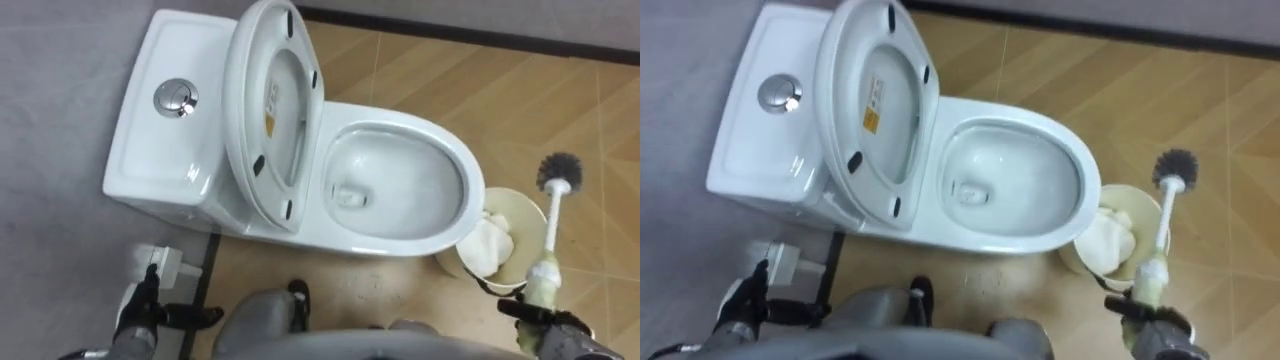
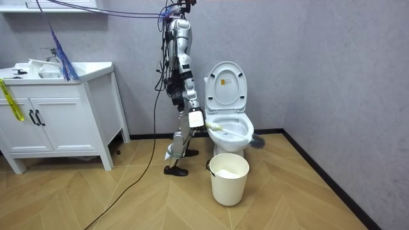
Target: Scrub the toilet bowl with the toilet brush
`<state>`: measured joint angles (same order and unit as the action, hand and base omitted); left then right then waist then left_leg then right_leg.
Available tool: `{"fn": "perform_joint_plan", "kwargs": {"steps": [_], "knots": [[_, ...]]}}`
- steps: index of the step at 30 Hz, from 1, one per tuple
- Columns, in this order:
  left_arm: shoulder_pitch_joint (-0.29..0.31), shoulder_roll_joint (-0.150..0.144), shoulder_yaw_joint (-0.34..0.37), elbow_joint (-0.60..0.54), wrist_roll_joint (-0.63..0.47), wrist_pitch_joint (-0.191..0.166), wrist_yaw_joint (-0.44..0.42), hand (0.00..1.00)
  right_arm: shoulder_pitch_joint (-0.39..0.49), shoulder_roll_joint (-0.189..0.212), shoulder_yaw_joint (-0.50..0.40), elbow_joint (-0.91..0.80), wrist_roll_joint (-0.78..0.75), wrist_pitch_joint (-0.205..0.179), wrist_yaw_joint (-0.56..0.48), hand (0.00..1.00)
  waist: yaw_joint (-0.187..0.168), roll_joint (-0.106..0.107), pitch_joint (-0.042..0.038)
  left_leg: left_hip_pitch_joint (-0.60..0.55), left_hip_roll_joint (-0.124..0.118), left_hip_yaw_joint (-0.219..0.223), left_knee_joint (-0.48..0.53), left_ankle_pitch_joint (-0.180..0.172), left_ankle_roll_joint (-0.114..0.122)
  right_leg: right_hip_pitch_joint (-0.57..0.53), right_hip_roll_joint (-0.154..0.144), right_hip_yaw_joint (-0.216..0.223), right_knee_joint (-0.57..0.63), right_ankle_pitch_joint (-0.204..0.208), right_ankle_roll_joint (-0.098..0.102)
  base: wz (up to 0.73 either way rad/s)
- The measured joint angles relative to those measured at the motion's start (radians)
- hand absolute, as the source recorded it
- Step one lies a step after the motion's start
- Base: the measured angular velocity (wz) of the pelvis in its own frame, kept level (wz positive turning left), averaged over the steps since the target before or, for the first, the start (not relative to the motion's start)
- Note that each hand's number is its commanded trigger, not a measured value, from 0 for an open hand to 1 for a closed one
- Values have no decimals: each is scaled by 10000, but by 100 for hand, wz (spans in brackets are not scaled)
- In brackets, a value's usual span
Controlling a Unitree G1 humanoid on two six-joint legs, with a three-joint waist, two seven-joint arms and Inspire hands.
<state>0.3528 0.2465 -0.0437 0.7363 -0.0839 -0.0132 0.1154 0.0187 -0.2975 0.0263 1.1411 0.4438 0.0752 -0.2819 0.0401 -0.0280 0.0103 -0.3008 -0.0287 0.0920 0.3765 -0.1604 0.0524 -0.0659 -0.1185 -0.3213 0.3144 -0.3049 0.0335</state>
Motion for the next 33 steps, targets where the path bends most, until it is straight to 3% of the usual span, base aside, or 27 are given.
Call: {"fn": "perform_joint_plan", "kwargs": {"steps": [3,5,10,15,18,20,25,28,33], "knots": [[421,-73,107,-231,483,10,1,0,284,13,113,-651,-1393,-134,-14,100,79,-12,-91,216,78,-116,2,-55,-76,353,50,-206,-217,13,-22,8],[789,-248,442,-806,1100,13,32,0,462,57,199,-1042,-2720,-163,-80,100,350,-17,-88,334,113,-135,31,-88,-121,534,89,-278,-250,19,-32,0],[1153,-479,528,-1667,1946,-31,404,0,503,331,395,-1365,-4564,-455,-211,100,601,39,-75,515,118,-303,85,-117,-169,893,157,-499,-457,24,-61,9],[826,-650,665,-2877,3625,-229,1508,0,506,399,854,-1263,-6169,-772,-225,100,898,105,-51,382,96,-517,217,-112,-178,885,176,-690,-349,-42,-101,14],[755,-773,776,-4069,4307,-550,2089,0,679,415,1047,-999,-6777,-1067,-295,100,955,113,-28,344,-4,-734,256,-106,-185,1016,167,-950,-434,-58,-79,22],[361,-774,731,-4457,4502,-854,2582,0,642,490,1217,-529,-6937,-1101,-393,100,1001,66,17,251,-23,-763,326,-109,-183,999,168,-1038,-423,-82,-83,16],[4,-776,758,-5476,5183,-1022,2971,0,729,605,1283,277,-8131,-1411,-653,100,994,90,3,147,-40,-812,316,-109,-188,973,200,-1121,-553,-81,-93,5],[-245,-773,805,-6026,5719,-1423,3405,0,907,576,1283,693,-8878,-1405,-659,100,1040,102,-2,167,-45,-795,317,-109,-189,992,198,-1048,-509,-80,-95,-2],[-540,-775,800,-6302,5886,-1582,3831,0,887,561,1277,1517,-9161,-1398,-639,100,964,184,-50,357,-15,-731,122,-131,-235,1019,187,-948,-504,-76,-101,-9]]}}
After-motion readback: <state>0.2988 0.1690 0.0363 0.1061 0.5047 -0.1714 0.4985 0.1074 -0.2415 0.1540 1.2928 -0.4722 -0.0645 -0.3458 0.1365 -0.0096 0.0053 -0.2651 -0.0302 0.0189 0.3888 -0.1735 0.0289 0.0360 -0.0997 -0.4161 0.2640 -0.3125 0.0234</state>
